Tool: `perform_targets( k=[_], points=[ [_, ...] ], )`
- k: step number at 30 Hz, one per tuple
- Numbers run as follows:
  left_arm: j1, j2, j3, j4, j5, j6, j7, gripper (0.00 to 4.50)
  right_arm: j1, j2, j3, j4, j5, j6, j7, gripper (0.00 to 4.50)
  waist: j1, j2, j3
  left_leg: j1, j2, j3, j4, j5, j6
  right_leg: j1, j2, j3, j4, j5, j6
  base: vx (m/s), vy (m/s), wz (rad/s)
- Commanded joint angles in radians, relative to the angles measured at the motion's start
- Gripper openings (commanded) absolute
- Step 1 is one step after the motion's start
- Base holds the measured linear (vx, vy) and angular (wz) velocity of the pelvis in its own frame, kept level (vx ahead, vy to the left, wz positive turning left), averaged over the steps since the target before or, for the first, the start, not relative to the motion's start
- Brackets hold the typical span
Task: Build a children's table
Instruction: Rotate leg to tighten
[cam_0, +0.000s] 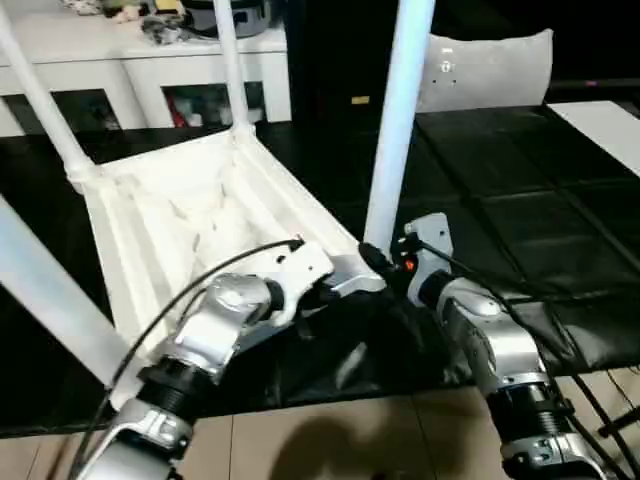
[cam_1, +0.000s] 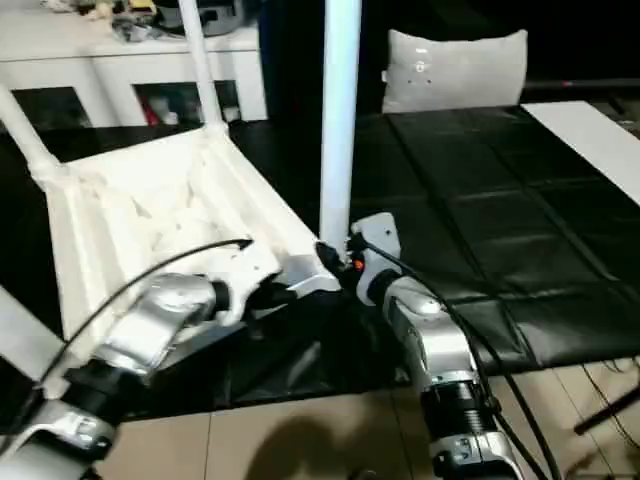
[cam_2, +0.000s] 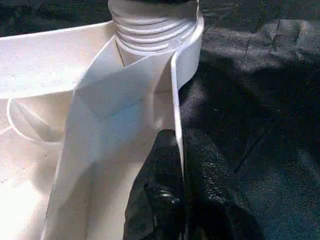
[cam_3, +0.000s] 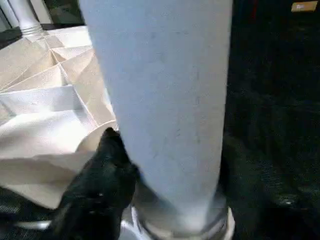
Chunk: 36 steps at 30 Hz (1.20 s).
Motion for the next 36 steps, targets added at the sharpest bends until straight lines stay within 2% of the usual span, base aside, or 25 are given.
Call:
perform_targets(
  k=[1, 2, 4, 5, 6, 8, 9, 10, 11, 13, 16, 17, 18, 19, 23, 25, 29, 30, 33, 36],
  points=[
    [-0.013, -0.024, -0.064, -0.041, -0.002, -0.053, -0.033, 0.00, 0.026, 0.013, 0.048, 0.011, 0.011, -0.003, 0.060, 3.08, 0.008, -0.006, -0.047, 0.004, 0.014, -0.002, -0.086, -0.393, 0.042, 0.034, -0.050, 0.038, -0.080, -0.432, -0.121, 0.000, 0.000, 0.00],
    [-0.009, -0.016, -0.060, -0.042, -0.003, -0.058, -0.038, 0.00, 0.033, -0.002, 0.047, 0.003, 0.014, -0.014, 0.081, 3.11, 0.014, -0.006, -0.049, 0.002, 0.015, 0.001, -0.086, -0.368, 0.047, 0.037, -0.050, 0.043, -0.074, -0.395, -0.139, 0.000, 0.000, 0.00],
    [-0.004, 0.001, -0.056, -0.043, -0.004, -0.075, -0.052, 0.00, 0.043, -0.030, 0.047, -0.006, 0.017, -0.039, 0.114, 3.18, 0.023, -0.008, -0.049, -0.006, 0.015, 0.002, -0.086, -0.339, 0.055, 0.042, -0.050, 0.044, -0.068, -0.390, -0.145, 0.000, 0.000, 0.00],
    [0.000, 0.018, -0.052, -0.042, -0.006, -0.088, -0.067, 0.00, 0.051, -0.061, 0.041, -0.017, 0.026, -0.054, 0.152, 3.43, 0.026, -0.007, -0.049, -0.006, 0.016, 0.003, -0.085, -0.330, 0.056, 0.043, -0.052, 0.045, -0.068, -0.396, -0.143, 0.000, 0.000, 0.00],
    [0.001, 0.022, -0.051, -0.042, -0.006, -0.091, -0.070, 0.00, 0.053, -0.068, 0.039, -0.019, 0.028, -0.057, 0.162, 3.43, 0.034, -0.008, -0.053, -0.002, 0.017, 0.006, -0.083, -0.309, 0.058, 0.042, -0.054, 0.048, -0.067, -0.387, -0.145, 0.000, 0.000, 0.00],
    [0.007, 0.055, -0.040, -0.033, -0.021, -0.146, -0.118, 0.00, 0.065, -0.138, 0.020, -0.041, 0.040, -0.103, 0.249, 3.56, 0.046, -0.011, -0.055, -0.006, 0.017, 0.009, -0.080, -0.252, 0.069, 0.045, -0.053, 0.051, -0.063, -0.355, -0.148, 0.000, 0.000, 0.00],
    [0.007, 0.058, -0.039, -0.032, -0.022, -0.153, -0.122, 0.00, 0.066, -0.145, 0.019, -0.043, 0.042, -0.106, 0.257, 3.56, 0.049, -0.011, -0.056, -0.008, 0.016, 0.009, -0.078, -0.240, 0.073, 0.047, -0.053, 0.050, -0.061, -0.344, -0.151, 0.000, 0.000, 0.00],
    [0.009, 0.072, -0.036, -0.027, -0.031, -0.181, -0.146, 0.00, 0.074, -0.179, 0.016, -0.060, 0.052, -0.108, 0.307, 3.84, 0.056, -0.012, -0.060, -0.010, 0.017, 0.011, -0.076, -0.203, 0.079, 0.048, -0.053, 0.052, -0.054, -0.308, -0.159, 0.000, 0.000, 0.00],
    [0.010, 0.092, -0.037, -0.023, -0.043, -0.199, -0.176, 0.00, 0.086, -0.225, 0.020, -0.082, 0.067, -0.103, 0.380, 3.92, 0.063, -0.016, -0.065, -0.017, 0.016, 0.011, -0.071, -0.160, 0.091, 0.053, -0.051, 0.053, -0.044, -0.251, -0.168, 0.000, 0.000, 0.00],
    [0.012, 0.102, -0.038, -0.023, -0.049, -0.204, -0.195, 0.00, 0.093, -0.249, 0.028, -0.093, 0.073, -0.101, 0.421, 3.98, 0.072, -0.013, -0.063, -0.020, 0.018, 0.012, -0.067, -0.131, 0.107, 0.049, -0.050, 0.054, -0.037, -0.216, -0.180, 0.000, 0.000, 0.00],
    [0.019, 0.161, -0.053, -0.020, -0.068, -0.264, -0.302, 0.00, 0.120, -0.337, 0.051, -0.165, 0.113, -0.084, 0.571, 3.98, 0.085, -0.013, -0.061, -0.018, 0.022, 0.013, -0.068, -0.139, 0.117, 0.049, -0.049, 0.053, -0.038, -0.243, -0.172, 0.000, 0.000, 0.00],
    [0.020, 0.170, -0.057, -0.017, -0.068, -0.279, -0.319, 0.00, 0.120, -0.344, 0.052, -0.165, 0.119, -0.089, 0.585, 3.98, 0.086, -0.015, -0.062, -0.018, 0.022, 0.013, -0.069, -0.142, 0.118, 0.048, -0.049, 0.052, -0.039, -0.247, -0.172, 0.000, 0.000, 0.00],
    [0.020, 0.171, -0.057, -0.017, -0.068, -0.280, -0.321, 0.00, 0.120, -0.345, 0.052, -0.165, 0.119, -0.089, 0.587, 3.98, 0.085, -0.013, -0.060, -0.016, 0.024, 0.013, -0.070, -0.153, 0.113, 0.045, -0.049, 0.052, -0.039, -0.265, -0.170, 0.000, 0.000, 0.00],
    [0.021, 0.180, -0.062, -0.015, -0.069, -0.289, -0.340, 0.00, 0.119, -0.354, 0.053, -0.165, 0.128, -0.089, 0.608, 3.71, 0.086, -0.012, -0.058, -0.013, 0.024, 0.014, -0.071, -0.172, 0.107, 0.042, -0.050, 0.052, -0.043, -0.292, -0.169, 0.000, 0.000, 0.00],
    [0.025, 0.229, -0.082, -0.012, -0.088, -0.342, -0.446, 0.00, 0.107, -0.389, 0.063, -0.170, 0.170, -0.076, 0.718, 3.57, 0.089, -0.013, -0.056, -0.011, 0.026, 0.012, -0.076, -0.208, 0.089, 0.041, -0.050, 0.054, -0.046, -0.331, -0.164, 0.000, 0.000, 0.00],
    [0.023, 0.246, -0.091, -0.007, -0.091, -0.367, -0.477, 0.00, 0.103, -0.402, 0.074, -0.176, 0.183, -0.063, 0.757, 3.20, 0.091, -0.013, -0.055, -0.011, 0.026, 0.013, -0.076, -0.217, 0.086, 0.041, -0.050, 0.055, -0.046, -0.344, -0.163, 0.000, 0.000, 0.00],
    [0.010, 0.267, -0.100, 0.007, -0.088, -0.400, -0.522, 0.00, 0.094, -0.422, 0.108, -0.181, 0.196, -0.037, 0.833, 3.09, 0.099, -0.014, -0.058, -0.011, 0.027, 0.014, -0.074, -0.198, 0.087, 0.042, -0.052, 0.056, -0.043, -0.326, -0.166, 0.000, 0.000, 0.00],
    [0.009, 0.266, -0.100, 0.007, -0.089, -0.399, -0.522, 0.00, 0.092, -0.423, 0.111, -0.181, 0.197, -0.032, 0.839, 2.80, 0.101, -0.017, -0.058, -0.011, 0.027, 0.015, -0.073, -0.194, 0.087, 0.040, -0.052, 0.056, -0.042, -0.324, -0.168, 0.000, 0.000, 0.00],
    [0.007, 0.264, -0.101, 0.010, -0.092, -0.405, -0.532, 0.00, 0.085, -0.422, 0.123, -0.173, 0.201, -0.028, 0.858, 2.67, 0.107, -0.018, -0.060, -0.011, 0.028, 0.015, -0.072, -0.174, 0.084, 0.042, -0.053, 0.057, -0.037, -0.308, -0.174, 0.000, 0.000, 0.00],
    [0.008, 0.264, -0.103, 0.008, -0.094, -0.406, -0.533, 0.00, 0.083, -0.417, 0.130, -0.167, 0.199, -0.029, 0.864, 2.30, 0.108, -0.019, -0.061, -0.011, 0.027, 0.015, -0.071, -0.163, 0.084, 0.042, -0.053, 0.057, -0.036, -0.297, -0.176, 0.000, 0.000, 0.00]
  ],
)
